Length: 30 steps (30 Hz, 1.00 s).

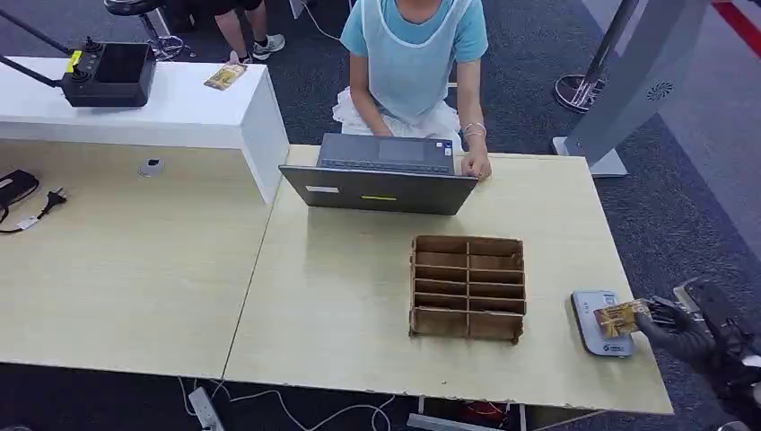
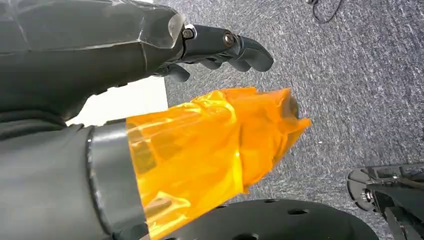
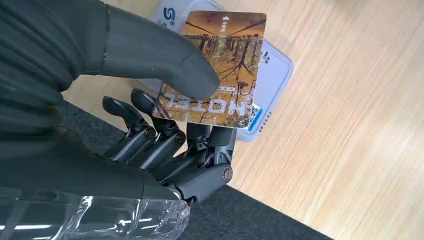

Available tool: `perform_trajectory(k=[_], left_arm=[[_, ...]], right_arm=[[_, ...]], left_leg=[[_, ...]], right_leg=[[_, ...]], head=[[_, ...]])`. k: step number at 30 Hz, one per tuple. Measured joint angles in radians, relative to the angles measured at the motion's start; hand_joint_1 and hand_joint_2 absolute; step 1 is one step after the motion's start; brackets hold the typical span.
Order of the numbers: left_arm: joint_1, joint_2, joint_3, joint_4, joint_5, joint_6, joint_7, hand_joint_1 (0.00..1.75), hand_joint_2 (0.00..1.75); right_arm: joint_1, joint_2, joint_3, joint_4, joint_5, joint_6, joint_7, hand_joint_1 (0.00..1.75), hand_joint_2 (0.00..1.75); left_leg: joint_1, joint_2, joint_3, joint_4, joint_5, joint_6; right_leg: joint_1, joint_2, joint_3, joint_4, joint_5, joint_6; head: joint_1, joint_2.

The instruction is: Pass the card to the sensor for recognition and then transmit it.

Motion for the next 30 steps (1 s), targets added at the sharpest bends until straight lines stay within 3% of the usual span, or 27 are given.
perform_trajectory(k=[30], left_arm=[[0.000, 0.000, 0.000, 0.000, 0.005, 0.000, 0.005, 0.00, 0.00]], right_arm=[[-0.026, 0.019, 0.000, 0.052, 0.053, -0.055, 0.012, 1.75, 1.75]], left_leg=[[0.000, 0.000, 0.000, 0.000, 0.000, 0.000]], right_leg=[[0.000, 0.000, 0.000, 0.000, 0.000, 0.000]], head=[[0.000, 0.000]])
